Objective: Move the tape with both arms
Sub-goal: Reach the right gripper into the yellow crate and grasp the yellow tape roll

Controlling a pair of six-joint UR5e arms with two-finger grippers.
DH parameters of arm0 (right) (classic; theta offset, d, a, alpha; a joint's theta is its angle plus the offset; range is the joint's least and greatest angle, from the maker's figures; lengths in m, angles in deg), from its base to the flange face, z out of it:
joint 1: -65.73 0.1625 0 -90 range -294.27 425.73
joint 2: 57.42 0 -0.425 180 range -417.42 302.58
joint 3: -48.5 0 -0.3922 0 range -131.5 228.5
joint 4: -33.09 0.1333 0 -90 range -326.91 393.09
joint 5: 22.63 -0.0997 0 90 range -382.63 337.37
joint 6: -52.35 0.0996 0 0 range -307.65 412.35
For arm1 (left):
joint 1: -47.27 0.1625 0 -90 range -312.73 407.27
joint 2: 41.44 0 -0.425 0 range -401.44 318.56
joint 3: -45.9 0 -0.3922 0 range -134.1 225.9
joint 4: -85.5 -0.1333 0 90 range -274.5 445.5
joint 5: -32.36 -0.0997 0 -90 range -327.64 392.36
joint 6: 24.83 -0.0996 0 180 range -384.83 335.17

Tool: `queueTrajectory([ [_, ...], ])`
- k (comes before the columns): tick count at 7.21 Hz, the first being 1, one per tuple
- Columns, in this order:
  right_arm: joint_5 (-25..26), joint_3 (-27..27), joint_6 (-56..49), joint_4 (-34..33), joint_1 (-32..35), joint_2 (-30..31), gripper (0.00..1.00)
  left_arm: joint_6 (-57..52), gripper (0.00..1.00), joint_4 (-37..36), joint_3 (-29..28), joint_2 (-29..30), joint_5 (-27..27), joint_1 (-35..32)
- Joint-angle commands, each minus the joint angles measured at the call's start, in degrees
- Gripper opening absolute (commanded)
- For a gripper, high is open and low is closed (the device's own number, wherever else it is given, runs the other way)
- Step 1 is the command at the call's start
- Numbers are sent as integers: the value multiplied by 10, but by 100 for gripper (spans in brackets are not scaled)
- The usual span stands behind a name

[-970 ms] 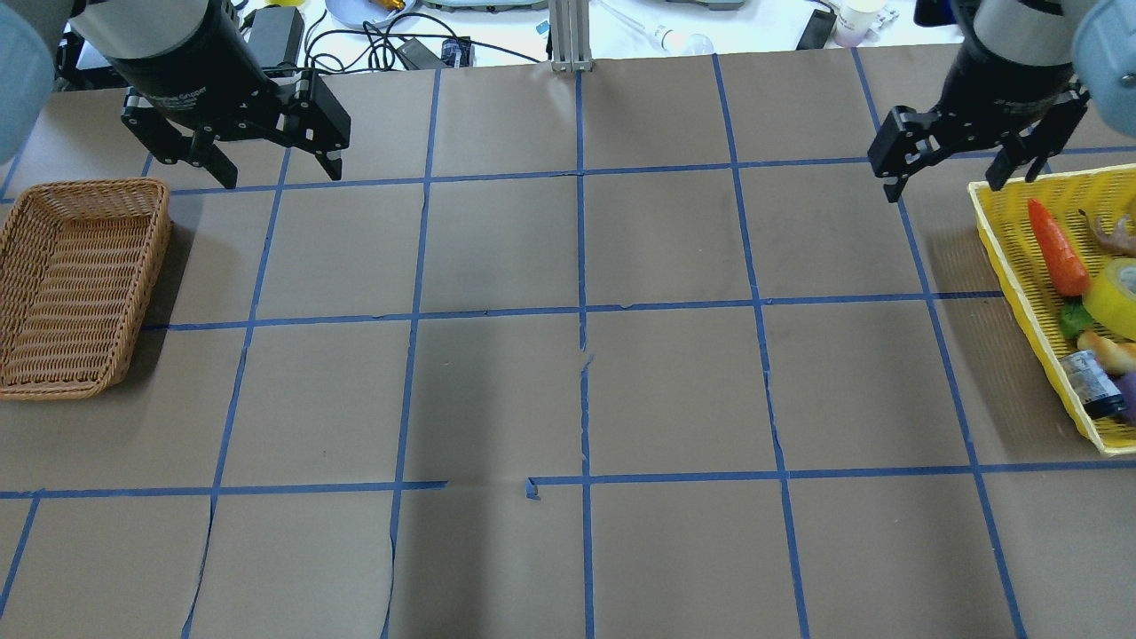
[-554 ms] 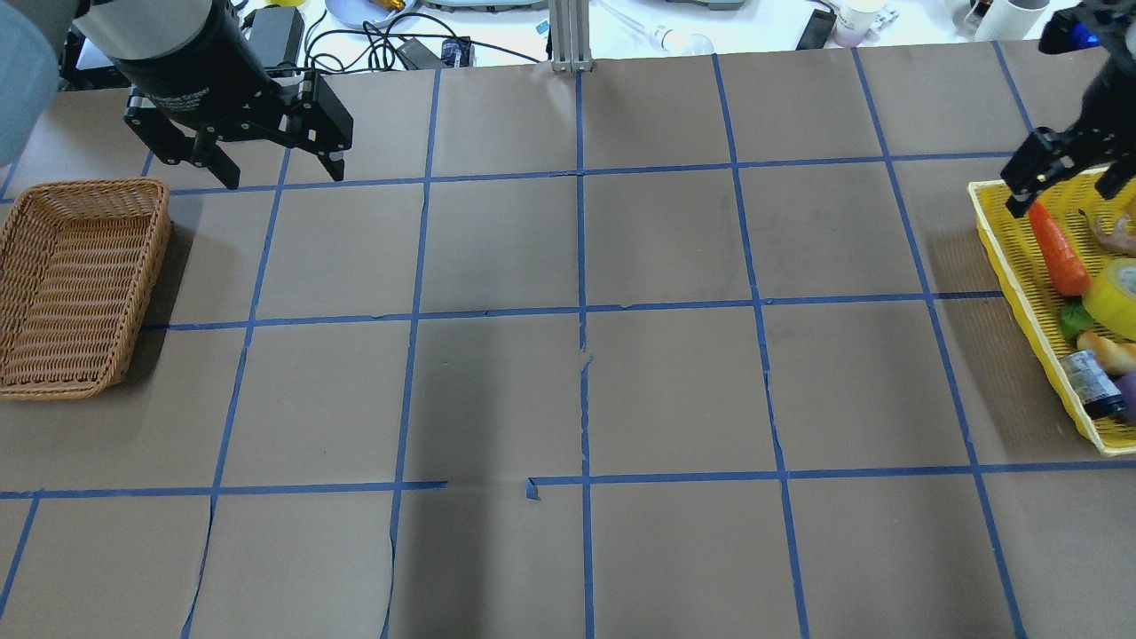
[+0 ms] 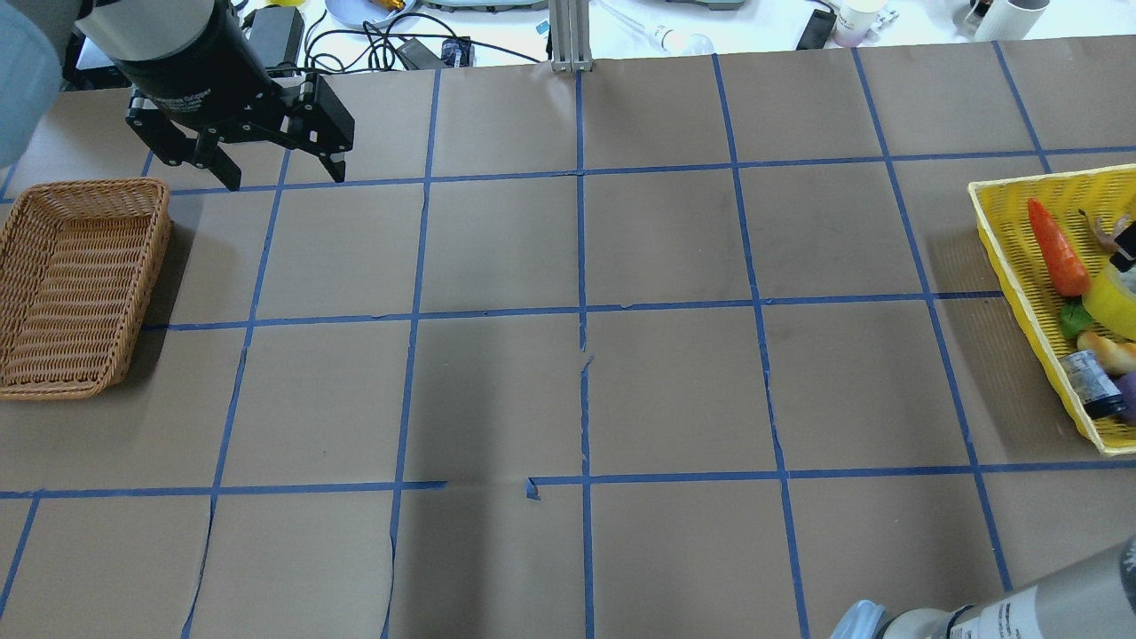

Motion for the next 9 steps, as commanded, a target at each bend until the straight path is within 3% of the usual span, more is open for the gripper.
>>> queueTrajectory([
  [1,4,22,-9,-46,-24,-37,100,0,100,-1,4,-2,-1,0],
  [3,0,37,-3,-47,-34,-50,100,0,100,-1,5,-3,-1,0],
  [4,-3,47,-2,-47,-34,-51,89,0,100,-1,5,-3,-1,0],
  [6,4,48,-3,-47,-34,-51,15,0,100,-1,5,-3,-1,0],
  [7,5,43,0,-47,-34,-48,0,1,100,-1,5,-3,0,0],
  [9,35,38,7,-29,-26,-6,0,1,100,-1,5,-3,-1,0],
])
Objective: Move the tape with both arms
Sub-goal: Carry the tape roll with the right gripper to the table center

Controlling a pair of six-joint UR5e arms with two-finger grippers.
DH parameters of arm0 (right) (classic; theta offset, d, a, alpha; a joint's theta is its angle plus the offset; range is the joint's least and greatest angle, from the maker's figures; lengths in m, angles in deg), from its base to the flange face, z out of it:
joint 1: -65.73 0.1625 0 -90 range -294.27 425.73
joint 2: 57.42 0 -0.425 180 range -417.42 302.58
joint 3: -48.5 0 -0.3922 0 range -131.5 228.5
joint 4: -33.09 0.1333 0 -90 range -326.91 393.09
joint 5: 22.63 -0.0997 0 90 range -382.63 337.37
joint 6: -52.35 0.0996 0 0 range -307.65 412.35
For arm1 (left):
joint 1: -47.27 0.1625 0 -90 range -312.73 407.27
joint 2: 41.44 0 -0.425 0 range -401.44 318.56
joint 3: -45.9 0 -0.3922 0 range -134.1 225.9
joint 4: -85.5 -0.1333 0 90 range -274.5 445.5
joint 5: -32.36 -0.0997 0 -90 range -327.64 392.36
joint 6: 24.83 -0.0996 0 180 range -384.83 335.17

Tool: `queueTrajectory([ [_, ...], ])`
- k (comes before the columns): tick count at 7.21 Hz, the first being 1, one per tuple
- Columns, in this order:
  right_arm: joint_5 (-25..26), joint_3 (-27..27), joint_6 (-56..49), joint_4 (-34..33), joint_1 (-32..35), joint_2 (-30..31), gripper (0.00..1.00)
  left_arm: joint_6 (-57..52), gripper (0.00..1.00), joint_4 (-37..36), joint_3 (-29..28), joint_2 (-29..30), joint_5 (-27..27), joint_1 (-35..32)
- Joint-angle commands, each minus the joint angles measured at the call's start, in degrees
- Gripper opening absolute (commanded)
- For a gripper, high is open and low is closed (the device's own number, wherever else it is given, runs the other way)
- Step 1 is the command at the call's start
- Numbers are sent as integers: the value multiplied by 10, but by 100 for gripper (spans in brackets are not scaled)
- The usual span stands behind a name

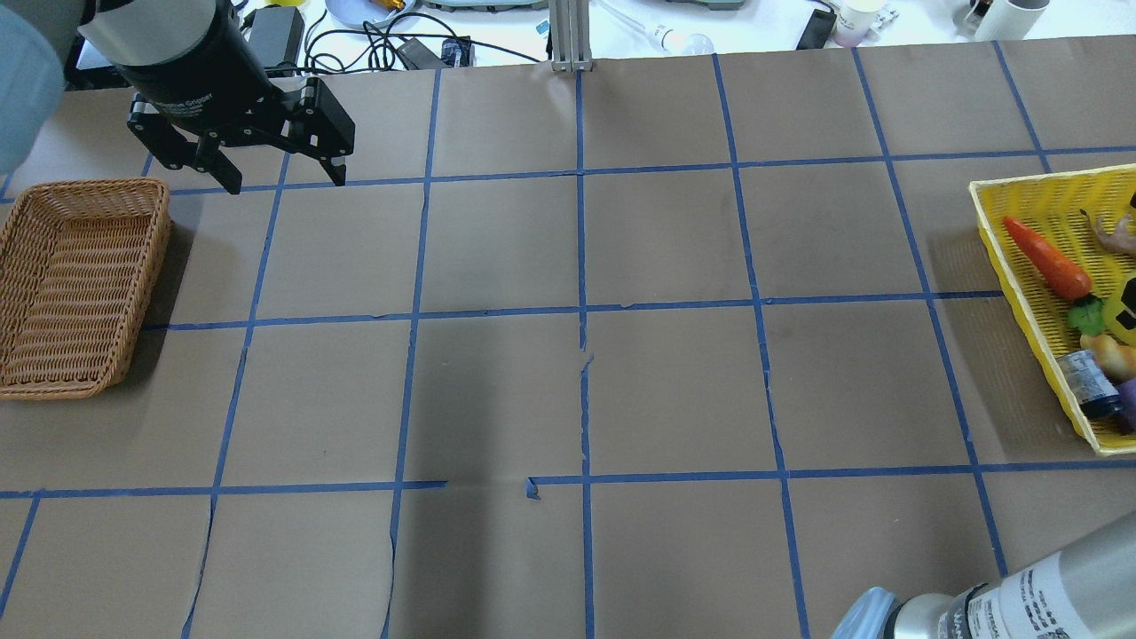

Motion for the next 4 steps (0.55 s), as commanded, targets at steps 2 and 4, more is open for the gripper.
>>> queueTrajectory([
  [2,15,-10,101,66,71,109,0,0,100,0,0,0,1,0],
  [4,-25,-67,271,187,177,156,0,0,100,0,0,0,1,0],
])
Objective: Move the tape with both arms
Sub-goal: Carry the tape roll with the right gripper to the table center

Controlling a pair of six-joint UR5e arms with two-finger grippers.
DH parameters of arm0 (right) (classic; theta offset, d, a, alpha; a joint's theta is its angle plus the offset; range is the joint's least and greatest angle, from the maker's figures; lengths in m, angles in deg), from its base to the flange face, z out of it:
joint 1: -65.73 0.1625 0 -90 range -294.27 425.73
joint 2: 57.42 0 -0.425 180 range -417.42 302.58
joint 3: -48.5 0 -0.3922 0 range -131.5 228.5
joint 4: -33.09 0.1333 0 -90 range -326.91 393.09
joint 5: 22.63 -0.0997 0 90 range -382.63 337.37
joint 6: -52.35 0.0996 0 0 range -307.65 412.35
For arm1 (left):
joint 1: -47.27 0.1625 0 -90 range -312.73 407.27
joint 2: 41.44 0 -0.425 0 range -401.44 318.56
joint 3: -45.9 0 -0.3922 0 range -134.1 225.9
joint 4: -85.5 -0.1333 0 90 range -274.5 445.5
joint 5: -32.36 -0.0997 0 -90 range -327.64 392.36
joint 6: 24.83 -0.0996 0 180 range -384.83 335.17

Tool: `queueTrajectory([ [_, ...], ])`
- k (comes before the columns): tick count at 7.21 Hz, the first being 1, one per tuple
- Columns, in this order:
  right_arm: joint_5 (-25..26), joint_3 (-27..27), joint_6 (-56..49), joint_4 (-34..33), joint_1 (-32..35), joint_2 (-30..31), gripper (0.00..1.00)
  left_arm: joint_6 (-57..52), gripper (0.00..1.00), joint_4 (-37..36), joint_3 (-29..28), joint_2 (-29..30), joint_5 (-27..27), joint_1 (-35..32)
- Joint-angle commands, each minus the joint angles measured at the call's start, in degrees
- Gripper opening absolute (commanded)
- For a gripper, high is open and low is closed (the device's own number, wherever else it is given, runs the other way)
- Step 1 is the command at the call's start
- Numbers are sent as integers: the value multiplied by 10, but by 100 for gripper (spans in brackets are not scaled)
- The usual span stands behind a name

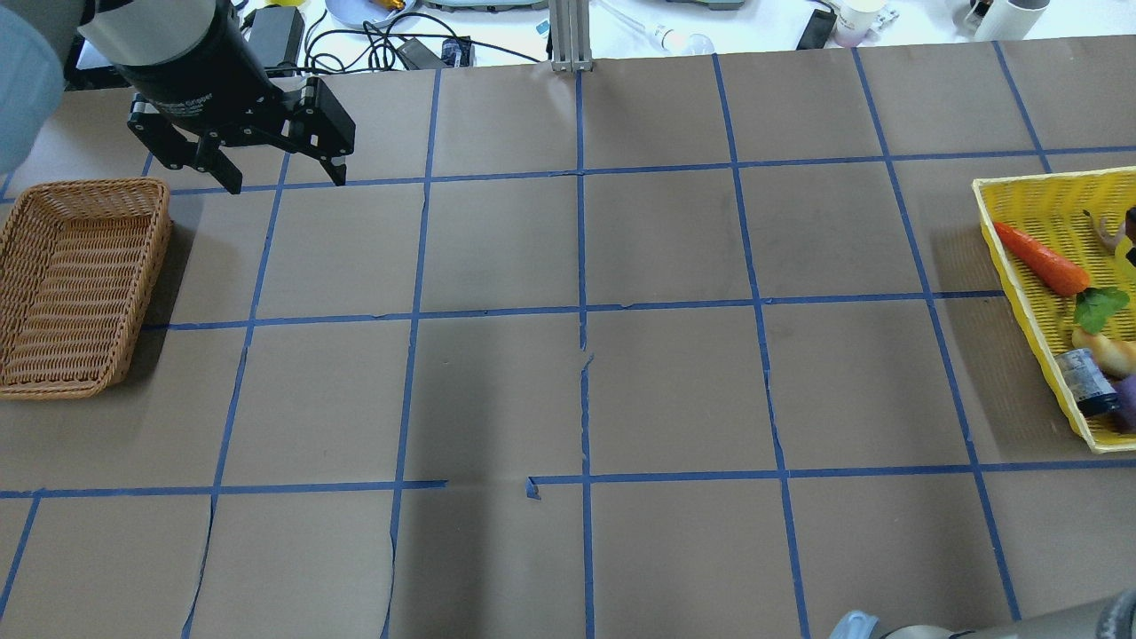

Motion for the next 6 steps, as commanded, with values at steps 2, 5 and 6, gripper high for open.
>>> queueTrajectory([
  [2,-102,-43,345,58,215,-1,0,0,100,1,0,0,0,0],
  [5,-115,-56,614,-124,400,-112,0,-6,100,1,0,-3,-2,2],
  [6,-114,-69,673,-148,427,-145,0,-7,100,2,1,-3,-2,4],
])
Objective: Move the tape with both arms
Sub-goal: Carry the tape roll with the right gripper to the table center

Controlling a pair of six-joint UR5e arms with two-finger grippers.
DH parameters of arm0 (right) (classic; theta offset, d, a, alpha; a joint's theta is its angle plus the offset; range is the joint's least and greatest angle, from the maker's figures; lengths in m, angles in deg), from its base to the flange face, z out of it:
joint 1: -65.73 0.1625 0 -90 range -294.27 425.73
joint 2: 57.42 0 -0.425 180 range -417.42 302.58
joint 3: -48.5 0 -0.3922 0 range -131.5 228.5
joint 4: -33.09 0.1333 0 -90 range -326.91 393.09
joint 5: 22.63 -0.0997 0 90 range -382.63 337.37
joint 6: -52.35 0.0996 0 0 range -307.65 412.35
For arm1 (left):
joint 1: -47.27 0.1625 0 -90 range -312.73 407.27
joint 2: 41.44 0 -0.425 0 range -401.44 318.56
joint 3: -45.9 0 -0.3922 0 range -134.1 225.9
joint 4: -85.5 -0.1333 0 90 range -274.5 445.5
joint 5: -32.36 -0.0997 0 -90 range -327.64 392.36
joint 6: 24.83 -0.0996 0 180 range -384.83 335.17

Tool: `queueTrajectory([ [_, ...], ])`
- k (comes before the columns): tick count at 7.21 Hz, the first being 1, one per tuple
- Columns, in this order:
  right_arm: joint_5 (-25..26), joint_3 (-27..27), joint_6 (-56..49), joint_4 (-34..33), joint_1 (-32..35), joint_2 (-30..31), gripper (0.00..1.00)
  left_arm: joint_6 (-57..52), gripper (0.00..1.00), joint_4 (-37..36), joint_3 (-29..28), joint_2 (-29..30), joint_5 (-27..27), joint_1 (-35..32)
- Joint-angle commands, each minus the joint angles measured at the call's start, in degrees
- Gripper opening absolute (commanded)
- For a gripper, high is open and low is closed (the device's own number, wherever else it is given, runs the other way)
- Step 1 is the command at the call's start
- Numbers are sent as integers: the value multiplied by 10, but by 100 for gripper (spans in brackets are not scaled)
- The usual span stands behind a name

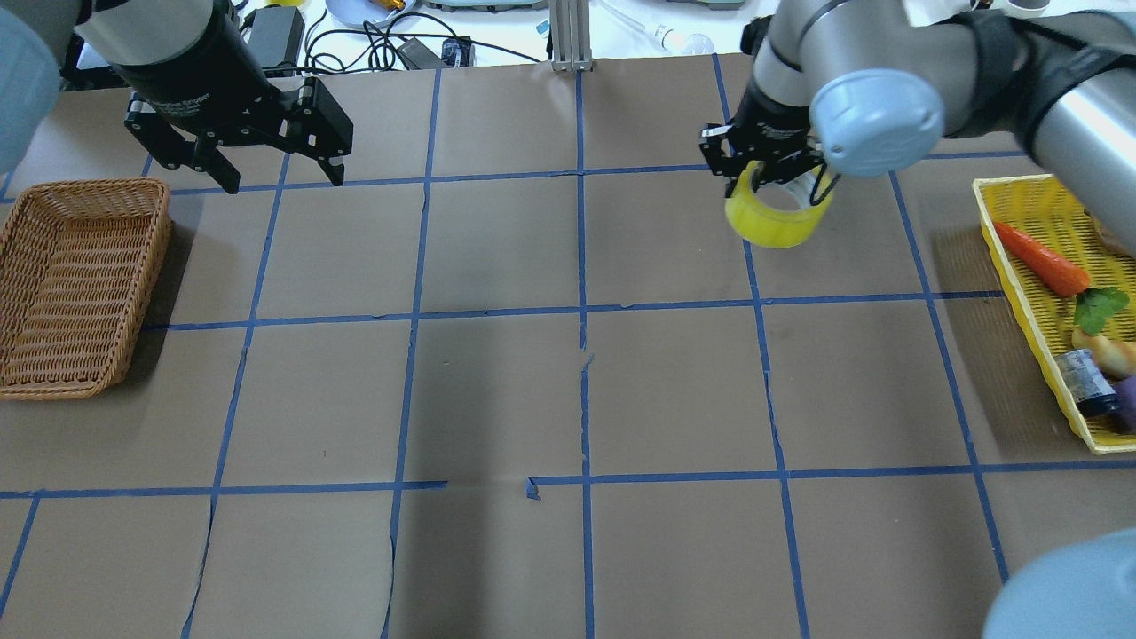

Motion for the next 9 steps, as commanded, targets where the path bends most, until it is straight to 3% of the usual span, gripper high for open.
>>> queueTrajectory([
  [1,5,-42,156,-57,82,-85,0,-3,100,2,1,-1,-3,10],
  [4,8,-142,257,-68,142,-188,0,-5,100,0,8,18,-1,16],
  [7,9,-151,281,-68,146,-220,0,-20,100,-54,64,23,1,16],
  [8,5,-151,293,-67,156,-220,4,-29,100,-87,80,23,2,16],
  [9,10,-150,289,-65,158,-215,84,-31,100,-90,86,24,2,17],
])
